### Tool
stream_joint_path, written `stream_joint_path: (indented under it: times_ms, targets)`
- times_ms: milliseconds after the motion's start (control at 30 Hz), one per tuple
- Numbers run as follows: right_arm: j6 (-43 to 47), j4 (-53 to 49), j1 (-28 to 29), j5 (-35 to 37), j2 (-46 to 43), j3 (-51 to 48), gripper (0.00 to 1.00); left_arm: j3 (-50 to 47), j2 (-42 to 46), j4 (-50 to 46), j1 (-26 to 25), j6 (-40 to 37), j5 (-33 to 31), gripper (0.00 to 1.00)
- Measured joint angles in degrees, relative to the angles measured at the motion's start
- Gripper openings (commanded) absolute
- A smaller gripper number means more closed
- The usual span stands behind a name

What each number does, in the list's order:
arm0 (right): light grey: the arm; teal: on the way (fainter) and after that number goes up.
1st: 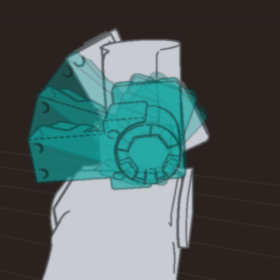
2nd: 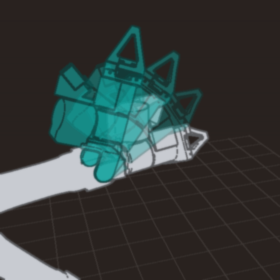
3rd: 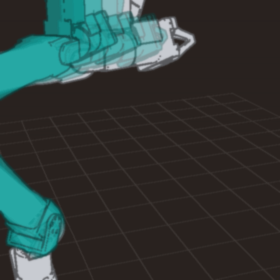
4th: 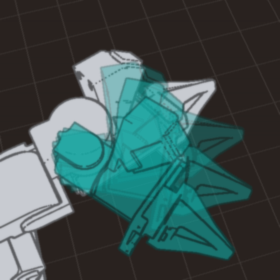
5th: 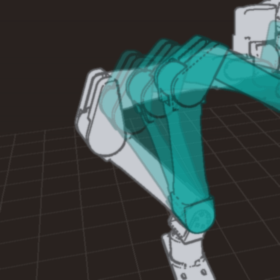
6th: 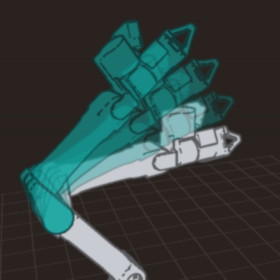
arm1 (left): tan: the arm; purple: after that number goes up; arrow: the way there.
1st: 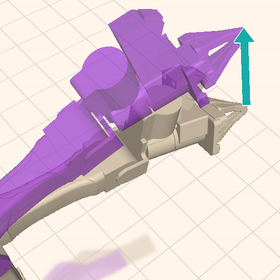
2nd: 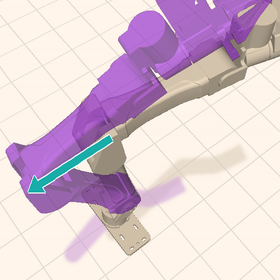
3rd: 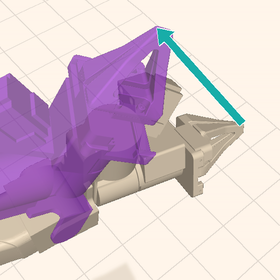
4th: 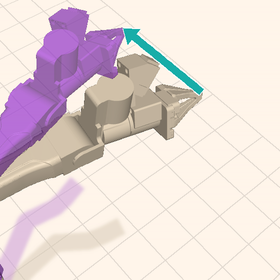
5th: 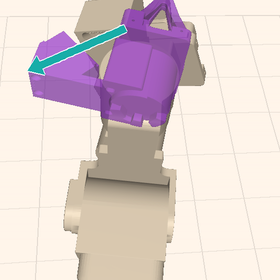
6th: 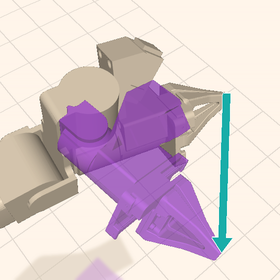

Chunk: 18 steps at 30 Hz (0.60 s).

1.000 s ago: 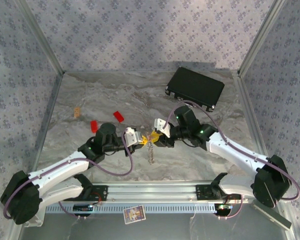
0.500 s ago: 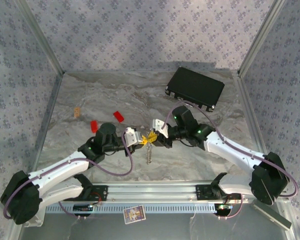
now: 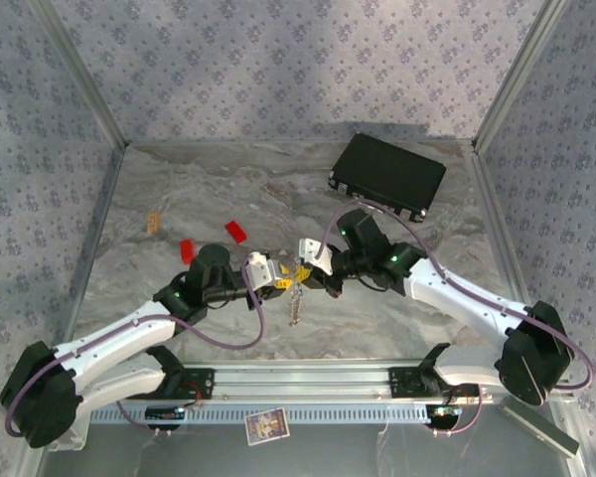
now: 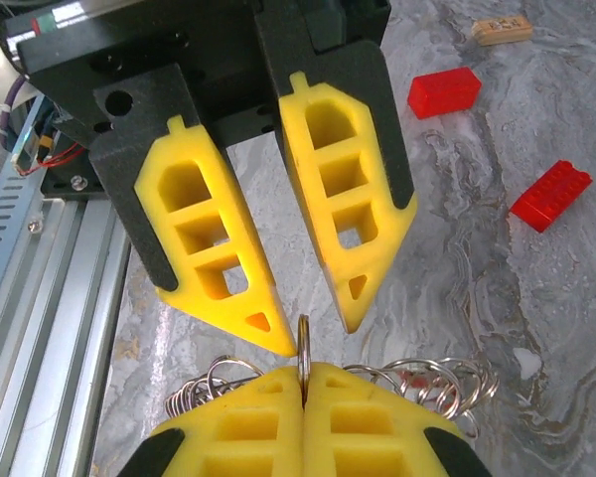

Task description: Put the keys on the keyring

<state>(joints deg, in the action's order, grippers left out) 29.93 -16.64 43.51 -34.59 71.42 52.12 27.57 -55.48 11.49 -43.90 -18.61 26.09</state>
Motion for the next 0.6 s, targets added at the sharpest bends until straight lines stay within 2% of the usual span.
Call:
stream_joint_path:
  times_ms: [333,500,600]
  targets:
    - [4.26,-7.72,3.08,5.53,2.64,6.60,0.00,1.11,0.00,-2.49,0.00,-0.39,0.04,0.21]
    - [5.70,-9.64,3.89,7.10,4.11,8.26,0.00,1.22,0.00,-2.82,0.00,-0.48,0.57,0.12]
    - [5.95,-10.12,4.13,7.50,4.37,8.63,0.00,1.22,0.00,-3.15,0.00,-0.74,1.29,0.04]
